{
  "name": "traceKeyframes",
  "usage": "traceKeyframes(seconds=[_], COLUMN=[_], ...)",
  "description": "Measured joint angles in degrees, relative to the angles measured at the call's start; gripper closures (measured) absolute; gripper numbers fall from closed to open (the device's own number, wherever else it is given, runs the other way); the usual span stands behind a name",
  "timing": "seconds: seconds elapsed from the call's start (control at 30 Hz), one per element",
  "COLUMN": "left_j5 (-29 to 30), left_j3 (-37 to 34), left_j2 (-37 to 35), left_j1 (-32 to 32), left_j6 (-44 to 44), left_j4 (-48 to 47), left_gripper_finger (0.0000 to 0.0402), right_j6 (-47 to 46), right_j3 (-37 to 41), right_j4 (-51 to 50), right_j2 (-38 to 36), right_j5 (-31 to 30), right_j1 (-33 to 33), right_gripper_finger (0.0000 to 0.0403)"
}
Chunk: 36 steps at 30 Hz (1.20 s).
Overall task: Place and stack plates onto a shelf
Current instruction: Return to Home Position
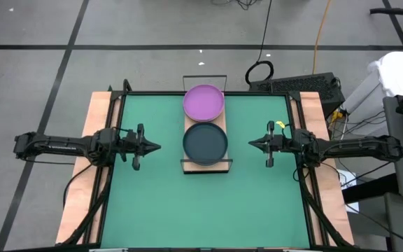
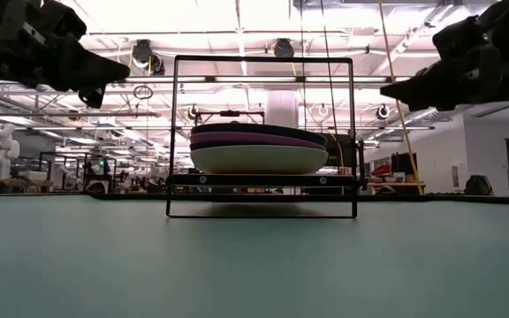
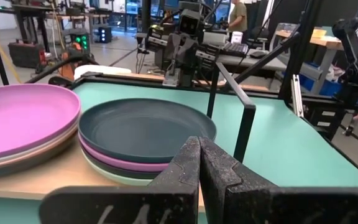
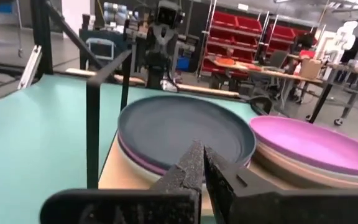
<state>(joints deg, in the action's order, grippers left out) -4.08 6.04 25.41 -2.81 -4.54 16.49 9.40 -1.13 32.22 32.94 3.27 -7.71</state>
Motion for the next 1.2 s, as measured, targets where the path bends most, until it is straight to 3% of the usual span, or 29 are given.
traceKeyframes(seconds=[0.4, 0.57, 0.77, 0.9, 1.2], left_j5=[-0.72, -6.47, -11.27, -10.83, -7.61], left_j3=[0.0, 0.0, 0.0, -0.53, -5.51], left_j2=[-1.02, -4.24, -9.28, -11.35, -14.25], left_j1=[0.0, 0.0, 0.11, 0.23, 0.22], left_j6=[1.95, 5.74, 4.23, 4.28, 4.67], left_j4=[0.75, -1.06, -2.93, -2.6, -3.32], left_gripper_finger=[0.0401, 0.0401, 0.0401, 0.0401, 0.0401], right_j6=[5.13, 7.18, 8.21, 2.51, 1.51], right_j3=[0.13, 0.17, 0.22, 0.24, 0.26], right_j4=[-0.64, -4.38, -9.48, -9.85, -13.89], right_j2=[-0.11, -1.03, -3.58, -6.09, -9.19], right_j5=[-0.09, 1.24, 4.34, 4.53, 9.48], right_j1=[0.0, -0.01, 0.01, 0.01, 0.01], right_gripper_finger=[0.0403, 0.0403, 0.0403, 0.0403, 0.0403])
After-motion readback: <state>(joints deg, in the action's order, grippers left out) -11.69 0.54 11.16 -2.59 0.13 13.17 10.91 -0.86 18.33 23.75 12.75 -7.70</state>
